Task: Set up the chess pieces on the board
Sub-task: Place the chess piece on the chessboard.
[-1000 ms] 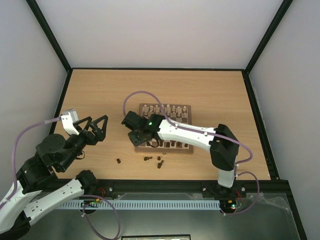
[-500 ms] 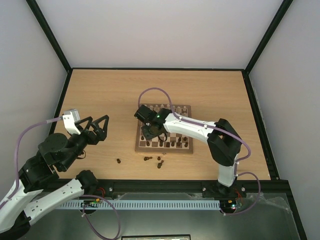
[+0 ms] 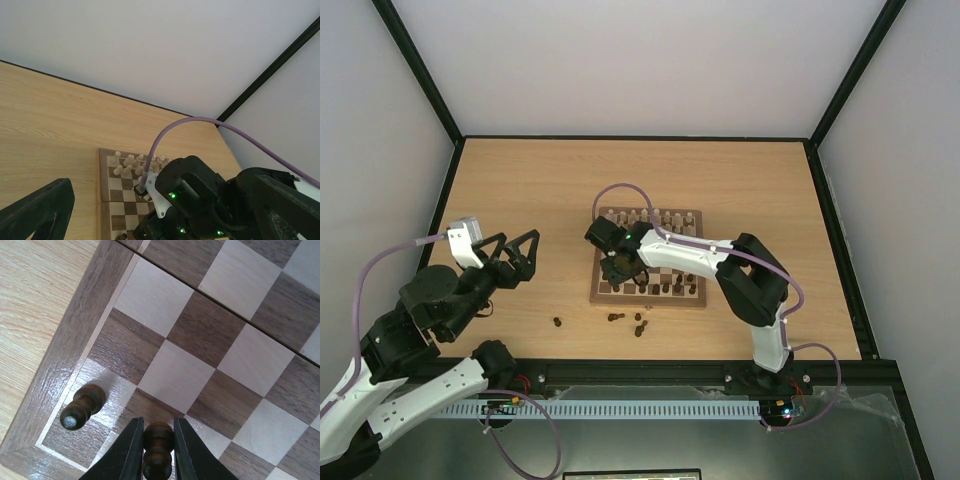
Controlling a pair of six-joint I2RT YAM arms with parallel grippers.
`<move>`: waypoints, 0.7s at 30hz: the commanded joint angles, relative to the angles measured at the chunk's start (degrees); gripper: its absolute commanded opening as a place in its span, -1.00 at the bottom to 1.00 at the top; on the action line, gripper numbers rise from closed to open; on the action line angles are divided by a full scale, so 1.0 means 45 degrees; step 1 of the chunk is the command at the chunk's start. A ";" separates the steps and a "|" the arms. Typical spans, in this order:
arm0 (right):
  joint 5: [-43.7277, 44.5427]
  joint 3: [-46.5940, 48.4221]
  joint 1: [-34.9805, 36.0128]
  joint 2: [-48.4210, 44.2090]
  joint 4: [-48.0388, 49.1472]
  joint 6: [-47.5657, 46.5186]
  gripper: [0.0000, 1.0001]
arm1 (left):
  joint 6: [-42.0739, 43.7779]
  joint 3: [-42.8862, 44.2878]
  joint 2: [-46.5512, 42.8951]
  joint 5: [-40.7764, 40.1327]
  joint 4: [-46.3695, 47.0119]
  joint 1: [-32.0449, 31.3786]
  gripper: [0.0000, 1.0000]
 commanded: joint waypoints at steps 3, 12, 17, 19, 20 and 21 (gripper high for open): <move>-0.0042 0.0022 -0.0009 0.0332 -0.0283 -0.0168 -0.70 | 0.0202 -0.0098 0.0162 -0.0193 0.0343 0.0042 0.98; -0.0191 -0.0118 -0.0004 0.0240 -0.0205 -0.0109 -0.62 | 0.0186 -0.0110 0.0163 -0.0200 0.0367 0.0043 0.98; -0.0256 -0.0181 0.0005 0.0158 -0.0204 -0.0110 -0.61 | 0.0193 -0.0134 0.0197 -0.0196 0.0396 0.0041 0.98; -0.0256 -0.0216 -0.0007 0.0073 -0.0195 -0.0110 -0.61 | 0.0196 -0.0144 0.0212 -0.0191 0.0415 0.0029 0.98; -0.0298 -0.0244 -0.0001 0.0000 -0.0164 -0.0109 -0.61 | 0.0187 -0.0144 0.0220 -0.0192 0.0415 0.0038 0.98; -0.0354 -0.0286 -0.0003 -0.0112 -0.0133 -0.0124 -0.61 | 0.0201 -0.0144 0.0221 -0.0182 0.0415 0.0034 0.98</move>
